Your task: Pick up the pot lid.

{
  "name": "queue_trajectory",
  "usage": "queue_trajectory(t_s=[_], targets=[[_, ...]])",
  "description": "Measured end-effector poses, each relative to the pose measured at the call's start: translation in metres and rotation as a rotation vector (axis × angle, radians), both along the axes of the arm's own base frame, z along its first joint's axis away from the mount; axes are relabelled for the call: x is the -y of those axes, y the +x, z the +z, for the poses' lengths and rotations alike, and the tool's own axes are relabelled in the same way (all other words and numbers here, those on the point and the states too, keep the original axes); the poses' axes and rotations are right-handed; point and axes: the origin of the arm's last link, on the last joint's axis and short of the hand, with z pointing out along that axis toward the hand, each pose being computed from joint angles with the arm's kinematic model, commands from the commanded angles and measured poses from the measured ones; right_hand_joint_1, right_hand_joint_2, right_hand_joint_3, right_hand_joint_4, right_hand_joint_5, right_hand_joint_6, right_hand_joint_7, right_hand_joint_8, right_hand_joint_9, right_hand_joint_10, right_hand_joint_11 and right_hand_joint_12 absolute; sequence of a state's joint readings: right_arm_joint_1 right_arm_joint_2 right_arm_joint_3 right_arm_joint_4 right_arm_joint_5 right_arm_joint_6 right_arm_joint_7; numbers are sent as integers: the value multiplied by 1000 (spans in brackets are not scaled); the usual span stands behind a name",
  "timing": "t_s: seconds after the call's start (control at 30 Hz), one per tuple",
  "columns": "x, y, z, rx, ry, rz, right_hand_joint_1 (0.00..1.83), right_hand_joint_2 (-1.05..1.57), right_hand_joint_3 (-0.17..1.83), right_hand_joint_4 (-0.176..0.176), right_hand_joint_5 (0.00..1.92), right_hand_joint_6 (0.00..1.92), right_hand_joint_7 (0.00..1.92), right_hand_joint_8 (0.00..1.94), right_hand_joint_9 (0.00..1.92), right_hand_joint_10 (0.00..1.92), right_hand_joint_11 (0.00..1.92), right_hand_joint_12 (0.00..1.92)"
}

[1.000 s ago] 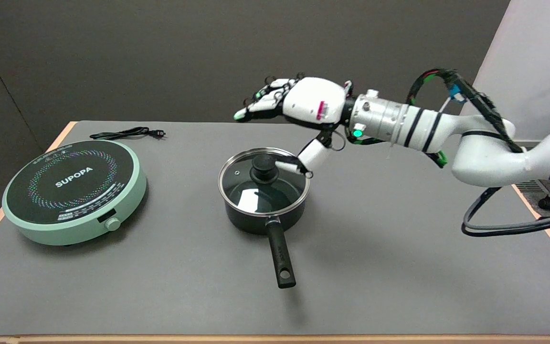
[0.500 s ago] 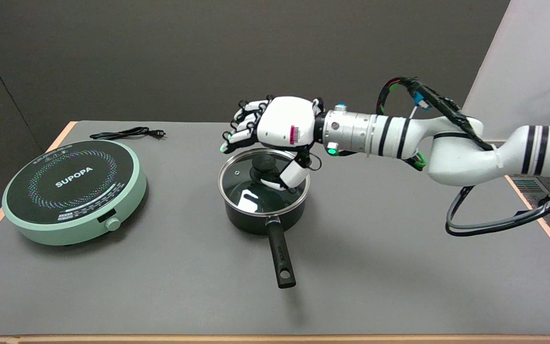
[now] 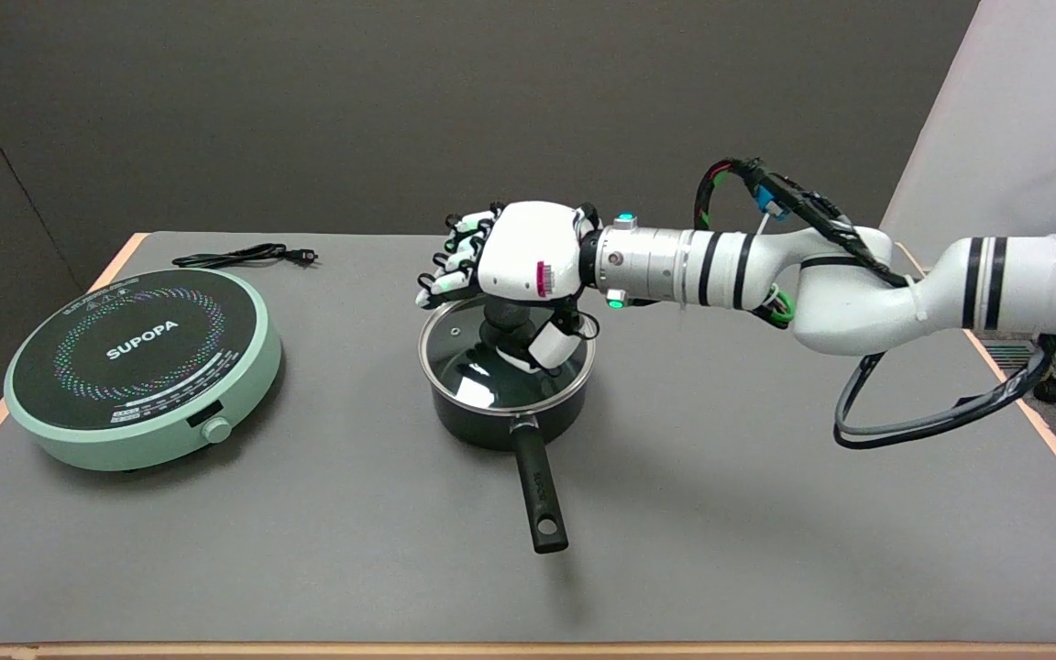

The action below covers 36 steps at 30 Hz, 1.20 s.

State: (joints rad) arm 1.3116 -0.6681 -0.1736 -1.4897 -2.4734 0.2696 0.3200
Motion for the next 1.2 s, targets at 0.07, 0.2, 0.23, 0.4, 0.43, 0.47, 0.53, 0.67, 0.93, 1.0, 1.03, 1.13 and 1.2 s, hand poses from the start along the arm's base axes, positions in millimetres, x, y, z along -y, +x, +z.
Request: queue_trajectory(t_s=[0.07,0.2,0.23,0.4,0.43,0.47,0.53,0.67,0.93,1.0,1.03,1.13,1.2], targets=[[2,-2,0,-14,0,6,722,638,1034,90,340,166,454,196,499,384,259,491],[5,-5,0,-35,-3,11,720,639,1033,92,344,168,453,195,498,383,259,491],[5,-6,0,-40,-4,12,719,642,1033,93,350,174,454,193,498,382,260,490],[9,-10,2,-61,-13,17,717,650,1033,94,364,191,464,191,501,379,264,486],[10,-10,2,-65,-16,18,716,652,1033,94,366,194,465,191,501,379,264,485],[10,-11,3,-68,-18,19,716,653,1033,94,367,196,466,191,502,378,264,485],[11,-12,5,-74,-24,18,714,654,1033,95,368,199,467,190,502,378,264,484],[13,-16,9,-87,-38,13,707,664,1031,97,383,230,471,185,505,375,266,478],[16,-20,19,-94,-71,11,699,697,999,95,426,438,512,195,521,384,268,458],[16,-20,22,-93,-79,10,701,712,993,91,432,487,528,205,528,399,270,454],[16,-20,23,-92,-83,10,703,714,984,93,438,513,539,218,533,410,269,451],[17,-20,27,-90,-93,10,779,757,852,100,473,534,593,234,569,389,304,381],[17,-20,29,-88,-99,10,780,769,838,102,478,566,626,265,579,422,308,375]])
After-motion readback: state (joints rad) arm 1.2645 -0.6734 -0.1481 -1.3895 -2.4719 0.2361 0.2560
